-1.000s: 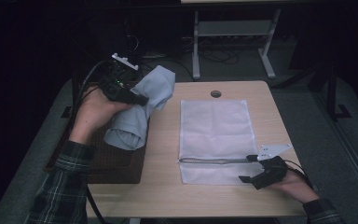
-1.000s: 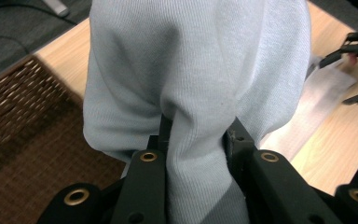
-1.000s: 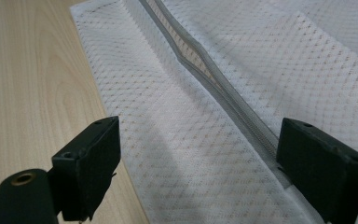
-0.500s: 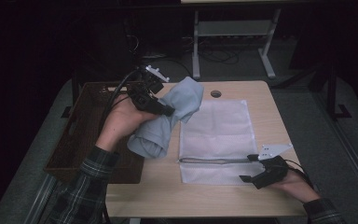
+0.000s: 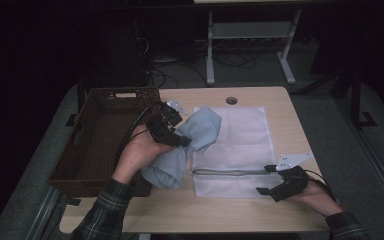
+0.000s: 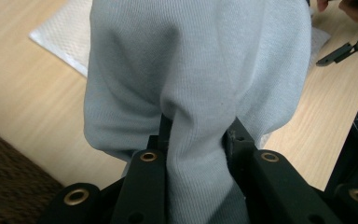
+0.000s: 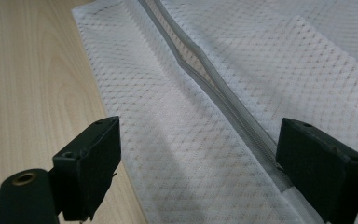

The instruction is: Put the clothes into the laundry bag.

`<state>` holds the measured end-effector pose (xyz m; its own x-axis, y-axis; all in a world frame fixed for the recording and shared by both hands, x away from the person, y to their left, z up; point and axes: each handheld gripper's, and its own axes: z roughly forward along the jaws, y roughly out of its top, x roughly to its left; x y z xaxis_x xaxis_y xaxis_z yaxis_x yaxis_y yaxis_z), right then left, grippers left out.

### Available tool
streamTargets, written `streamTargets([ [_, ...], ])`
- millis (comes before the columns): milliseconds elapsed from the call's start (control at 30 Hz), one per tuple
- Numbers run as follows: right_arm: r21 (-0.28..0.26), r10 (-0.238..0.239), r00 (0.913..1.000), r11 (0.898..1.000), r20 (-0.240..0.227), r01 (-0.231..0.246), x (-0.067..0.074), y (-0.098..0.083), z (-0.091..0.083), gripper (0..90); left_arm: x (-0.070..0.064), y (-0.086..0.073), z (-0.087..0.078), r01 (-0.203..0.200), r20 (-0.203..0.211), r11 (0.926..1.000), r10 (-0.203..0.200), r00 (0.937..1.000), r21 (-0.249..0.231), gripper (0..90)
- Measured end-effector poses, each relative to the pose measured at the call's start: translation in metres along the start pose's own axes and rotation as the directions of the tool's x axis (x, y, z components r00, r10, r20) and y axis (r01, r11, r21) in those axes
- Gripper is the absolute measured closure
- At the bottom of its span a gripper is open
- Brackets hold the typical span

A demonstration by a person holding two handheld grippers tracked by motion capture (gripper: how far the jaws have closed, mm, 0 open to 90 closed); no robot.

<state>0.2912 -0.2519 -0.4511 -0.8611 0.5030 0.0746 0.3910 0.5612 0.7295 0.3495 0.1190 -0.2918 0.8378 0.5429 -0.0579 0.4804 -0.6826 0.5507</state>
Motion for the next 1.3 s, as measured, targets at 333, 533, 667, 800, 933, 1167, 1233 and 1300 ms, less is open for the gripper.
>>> streamTargets([
  [333, -0.025, -0.016, 0.9998, 1.0, -0.013, 0.016, -0.002, 0.013, 0.001, 30.1, -0.005, -0.022, 0.024, 0.034, 0.021, 0.9993, -0.035, 0.9992, 0.016, 73.6],
  [533, -0.072, -0.026, 0.9994, 0.997, -0.021, 0.025, -0.007, 0.03, 0.006, 52.7, -0.003, -0.026, 0.031, 0.045, 0.018, 0.9984, -0.046, 0.9988, 0.033, 73.6],
  [667, -0.073, -0.052, 0.998, 0.996, -0.036, 0.049, -0.009, 0.04, 0.018, 63.5, 0.001, -0.029, 0.033, 0.054, 0.029, 0.9981, -0.055, 0.9981, 0.028, 73.5],
  [800, -0.058, -0.069, 0.9954, 0.996, -0.067, 0.065, -0.011, 0.05, 0.034, 67.3, 0.002, -0.03, 0.037, 0.057, 0.036, 0.9976, -0.058, 0.9976, 0.038, 73.5],
  [933, -0.033, -0.092, 0.9922, 0.995, -0.084, 0.09, -0.013, 0.055, 0.049, 67.8, 0.003, -0.031, 0.04, 0.058, 0.045, 0.9973, -0.06, 0.9972, 0.044, 73.5],
  [1167, 0.013, -0.108, 0.9873, 0.994, -0.116, 0.11, -0.016, 0.049, 0.064, 66.4, 0.003, -0.031, 0.042, 0.058, 0.054, 0.9971, -0.06, 0.9967, 0.048, 73.6],
  [1233, 0.021, -0.116, 0.9862, 0.993, -0.119, 0.119, -0.015, 0.049, 0.065, 66.3, 0.003, -0.03, 0.042, 0.059, 0.057, 0.9971, -0.062, 0.9965, 0.048, 73.5],
  [1300, 0.032, -0.119, 0.986, 0.992, -0.117, 0.123, -0.015, 0.048, 0.067, 68.8, 0.002, -0.03, 0.043, 0.059, 0.061, 0.997, -0.062, 0.9962, 0.05, 73.6],
])
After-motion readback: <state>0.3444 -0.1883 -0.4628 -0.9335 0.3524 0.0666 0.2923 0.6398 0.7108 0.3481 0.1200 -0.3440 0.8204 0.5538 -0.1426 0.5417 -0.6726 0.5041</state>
